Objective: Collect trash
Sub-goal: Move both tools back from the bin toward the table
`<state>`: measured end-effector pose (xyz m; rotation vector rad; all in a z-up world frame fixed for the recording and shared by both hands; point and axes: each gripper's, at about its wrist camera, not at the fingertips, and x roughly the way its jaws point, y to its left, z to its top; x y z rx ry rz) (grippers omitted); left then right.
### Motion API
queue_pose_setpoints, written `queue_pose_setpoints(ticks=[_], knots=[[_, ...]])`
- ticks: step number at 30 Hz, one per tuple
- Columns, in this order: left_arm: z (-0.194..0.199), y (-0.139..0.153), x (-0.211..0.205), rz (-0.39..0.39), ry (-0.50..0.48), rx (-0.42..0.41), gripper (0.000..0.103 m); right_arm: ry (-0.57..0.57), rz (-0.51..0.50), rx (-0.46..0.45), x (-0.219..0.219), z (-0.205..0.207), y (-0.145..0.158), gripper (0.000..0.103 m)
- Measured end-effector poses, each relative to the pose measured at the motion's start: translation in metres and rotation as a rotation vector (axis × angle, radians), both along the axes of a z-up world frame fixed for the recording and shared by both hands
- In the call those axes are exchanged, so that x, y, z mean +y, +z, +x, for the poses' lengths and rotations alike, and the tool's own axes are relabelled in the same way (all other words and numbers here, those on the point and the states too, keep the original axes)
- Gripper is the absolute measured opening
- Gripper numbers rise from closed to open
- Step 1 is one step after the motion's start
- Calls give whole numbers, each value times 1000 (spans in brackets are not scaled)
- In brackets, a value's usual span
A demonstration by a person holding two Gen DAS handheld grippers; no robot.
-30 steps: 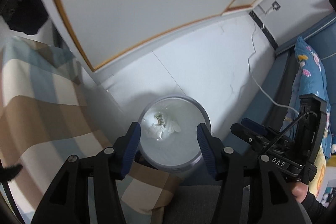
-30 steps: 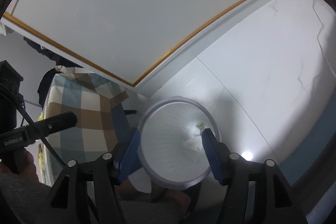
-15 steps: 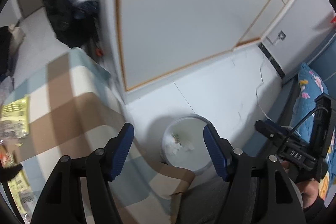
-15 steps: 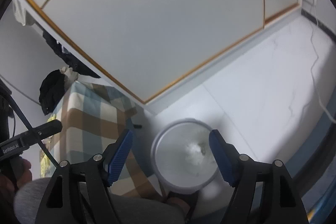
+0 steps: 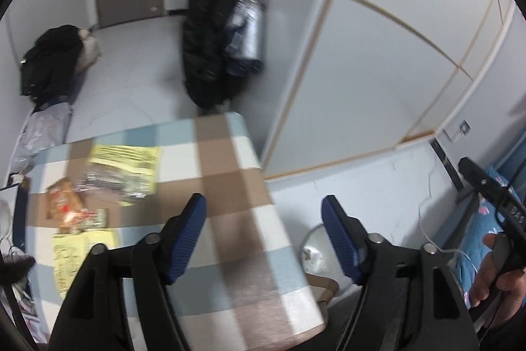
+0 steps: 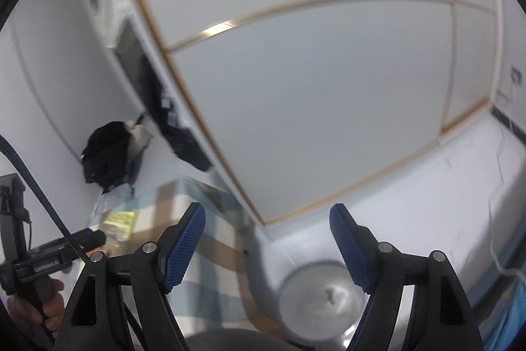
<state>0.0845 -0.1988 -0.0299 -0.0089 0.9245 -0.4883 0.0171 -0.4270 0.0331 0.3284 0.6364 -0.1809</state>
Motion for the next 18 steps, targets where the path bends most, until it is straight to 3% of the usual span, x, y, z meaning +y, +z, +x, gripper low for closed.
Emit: queue_pose_setpoints(ticks=[7,18], knots=[[-4,16,56,-24,105,-50,75,154,-4,-87,77,17,21,84],[-22,17,141,1,236,-131,76,338,3,-117,175,26,4,87]])
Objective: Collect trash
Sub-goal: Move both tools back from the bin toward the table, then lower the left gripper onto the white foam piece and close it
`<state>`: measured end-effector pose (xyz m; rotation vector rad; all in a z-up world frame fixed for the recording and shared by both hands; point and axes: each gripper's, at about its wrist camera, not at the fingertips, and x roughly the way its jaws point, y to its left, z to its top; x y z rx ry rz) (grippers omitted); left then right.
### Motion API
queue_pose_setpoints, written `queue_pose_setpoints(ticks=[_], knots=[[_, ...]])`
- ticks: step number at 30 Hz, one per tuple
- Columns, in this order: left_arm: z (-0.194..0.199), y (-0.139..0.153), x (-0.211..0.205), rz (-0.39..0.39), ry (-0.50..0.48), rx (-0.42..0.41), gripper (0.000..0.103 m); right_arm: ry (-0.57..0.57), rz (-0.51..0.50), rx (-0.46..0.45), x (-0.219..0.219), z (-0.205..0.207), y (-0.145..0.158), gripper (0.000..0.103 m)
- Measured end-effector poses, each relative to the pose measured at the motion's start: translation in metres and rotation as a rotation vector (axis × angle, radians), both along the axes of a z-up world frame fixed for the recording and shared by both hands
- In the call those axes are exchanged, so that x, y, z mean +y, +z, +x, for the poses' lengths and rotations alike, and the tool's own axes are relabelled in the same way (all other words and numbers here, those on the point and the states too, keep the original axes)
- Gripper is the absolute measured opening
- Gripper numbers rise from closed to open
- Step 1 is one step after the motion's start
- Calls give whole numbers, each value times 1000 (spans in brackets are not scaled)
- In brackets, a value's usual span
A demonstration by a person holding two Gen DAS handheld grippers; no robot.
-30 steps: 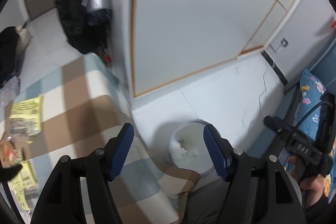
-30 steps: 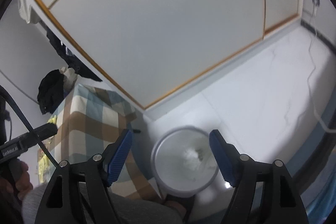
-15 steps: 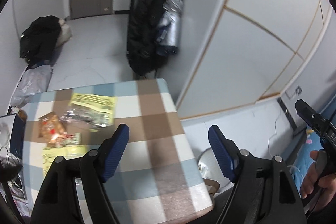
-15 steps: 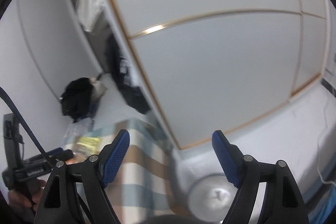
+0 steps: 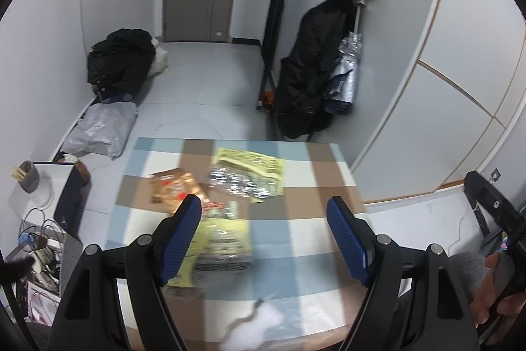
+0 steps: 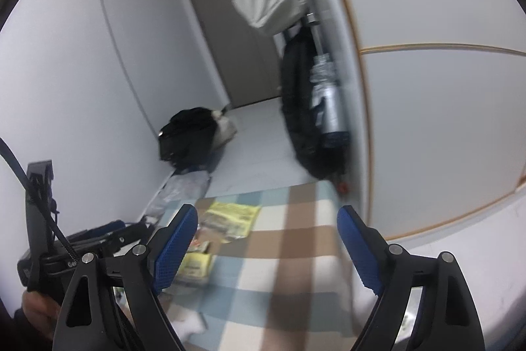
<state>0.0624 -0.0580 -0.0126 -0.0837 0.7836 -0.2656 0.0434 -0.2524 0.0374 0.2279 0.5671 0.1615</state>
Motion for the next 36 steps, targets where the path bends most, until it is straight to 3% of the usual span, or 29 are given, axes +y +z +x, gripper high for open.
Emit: queue_pose_setpoints(ticks=[8,15,23,33,36], knots=[[-9,-23,32,13,15,9,80,89,-30,10,45,5,-21,89],[-15,-53,45,-51,-111,105,80,110,-37,31,60,10,-44,90],[-22,-79,47,-66,-165,200,80,79,-15,53,52,13,-52,90],[-27,-104,23,-10,-254,308,80,57,33,73,38,15,-57,90],[-30,-114,16,39,-278,339,80,45,54,74,31,13,-57,90]])
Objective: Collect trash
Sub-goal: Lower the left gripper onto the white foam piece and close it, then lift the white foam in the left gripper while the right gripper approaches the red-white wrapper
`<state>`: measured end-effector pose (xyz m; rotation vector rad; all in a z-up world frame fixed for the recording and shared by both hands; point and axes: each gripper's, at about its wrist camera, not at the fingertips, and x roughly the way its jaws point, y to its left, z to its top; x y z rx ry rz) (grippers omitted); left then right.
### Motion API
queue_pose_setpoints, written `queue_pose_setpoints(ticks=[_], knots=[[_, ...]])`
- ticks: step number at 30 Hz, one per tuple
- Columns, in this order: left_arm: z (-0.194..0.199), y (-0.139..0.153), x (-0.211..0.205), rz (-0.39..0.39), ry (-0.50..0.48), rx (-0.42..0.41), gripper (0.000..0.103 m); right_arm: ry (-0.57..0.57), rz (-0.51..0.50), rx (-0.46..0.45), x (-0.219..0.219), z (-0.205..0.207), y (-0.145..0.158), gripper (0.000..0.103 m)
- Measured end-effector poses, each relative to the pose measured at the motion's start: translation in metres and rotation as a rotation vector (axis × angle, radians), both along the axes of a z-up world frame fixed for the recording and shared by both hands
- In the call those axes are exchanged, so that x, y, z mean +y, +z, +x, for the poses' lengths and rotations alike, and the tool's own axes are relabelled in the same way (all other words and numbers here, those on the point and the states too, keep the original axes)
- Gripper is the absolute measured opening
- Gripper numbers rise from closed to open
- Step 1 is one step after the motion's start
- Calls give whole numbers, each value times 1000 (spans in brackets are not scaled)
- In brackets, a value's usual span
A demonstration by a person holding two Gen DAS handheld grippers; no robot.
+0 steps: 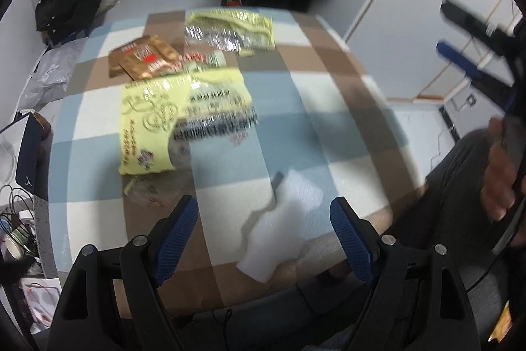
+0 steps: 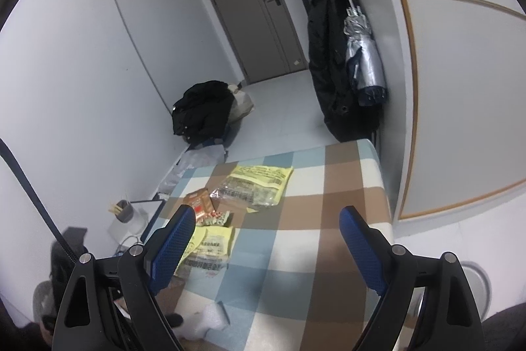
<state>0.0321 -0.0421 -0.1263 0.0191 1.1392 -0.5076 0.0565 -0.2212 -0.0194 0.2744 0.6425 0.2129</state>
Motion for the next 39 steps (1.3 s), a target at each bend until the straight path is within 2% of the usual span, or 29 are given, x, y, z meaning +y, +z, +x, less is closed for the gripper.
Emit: queue_pose_setpoints(ticks=[4,10,15,17,19,20,23,32,39], knots=[[-1,-10,-4,22,-13,40,80,-12,15,0,-6,-2,1,90],[-5,-17,-14,81,-58,38,79,-13,15,-6,-8,-4,2,90],[-8,-22,-18,107,-81,44,63,-12,15,-10,-8,-5,3,90],[-9,-22,-19,119,-94,41,52,-12,14,-11,-8,-5,3,90],[-10,-22,-21,131,-103,31,45,-13,13,-9,-8,-5,3,90],[-10,-22,-22,135,-105,29,38,-14,11,-7,-8,-5,3,90],[-7,-22,-23,151,-103,27,35,-17,7,4,-8,-5,2,90],[0,-13,-13,33,-54,57,33,-29,-15,33,-4,-5,-4,90],[11,12,7,-84,43,3,33,-51,-22,55,-6,-1,-9,90]])
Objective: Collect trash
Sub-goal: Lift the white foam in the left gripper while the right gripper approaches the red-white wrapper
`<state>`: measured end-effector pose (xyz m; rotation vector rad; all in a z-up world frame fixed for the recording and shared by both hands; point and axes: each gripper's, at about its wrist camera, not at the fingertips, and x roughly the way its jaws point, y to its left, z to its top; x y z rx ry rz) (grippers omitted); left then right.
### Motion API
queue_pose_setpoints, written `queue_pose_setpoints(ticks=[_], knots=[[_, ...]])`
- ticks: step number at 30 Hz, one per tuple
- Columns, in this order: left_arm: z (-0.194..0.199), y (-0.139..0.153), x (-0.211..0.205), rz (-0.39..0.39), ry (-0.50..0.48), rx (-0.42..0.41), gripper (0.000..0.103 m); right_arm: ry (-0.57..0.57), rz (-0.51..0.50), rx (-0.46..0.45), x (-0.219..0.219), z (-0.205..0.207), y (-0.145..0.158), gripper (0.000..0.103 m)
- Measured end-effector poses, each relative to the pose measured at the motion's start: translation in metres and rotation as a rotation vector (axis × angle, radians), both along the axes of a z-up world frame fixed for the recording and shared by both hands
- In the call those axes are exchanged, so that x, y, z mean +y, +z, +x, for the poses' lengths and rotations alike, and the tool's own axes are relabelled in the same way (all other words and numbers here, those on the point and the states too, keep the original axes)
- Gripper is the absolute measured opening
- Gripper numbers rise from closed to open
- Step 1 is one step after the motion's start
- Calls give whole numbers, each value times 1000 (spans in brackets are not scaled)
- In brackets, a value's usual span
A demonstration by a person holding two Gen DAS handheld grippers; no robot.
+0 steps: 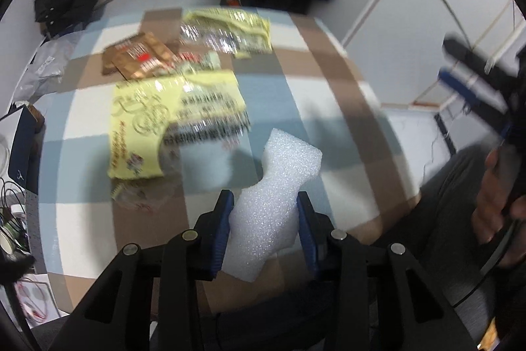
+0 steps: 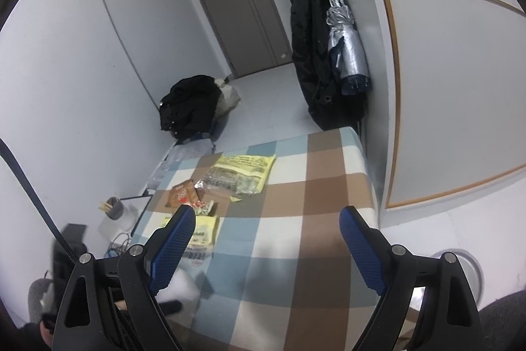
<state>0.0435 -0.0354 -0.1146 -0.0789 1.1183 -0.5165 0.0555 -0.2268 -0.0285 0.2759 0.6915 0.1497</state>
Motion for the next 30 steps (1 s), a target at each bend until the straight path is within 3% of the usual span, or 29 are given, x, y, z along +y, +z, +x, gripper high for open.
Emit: queue_pose_setpoints(ticks=[13,18,30], knots=[[24,45,41,-201,165,-113,33,36,-34,115,18,24,-21,90],[34,53,51,-169,200,-144,33,75,-73,142,31,47,-28,90],[56,49,100,-257,303,-107,33,245,-31,220,104,129,-65,87]])
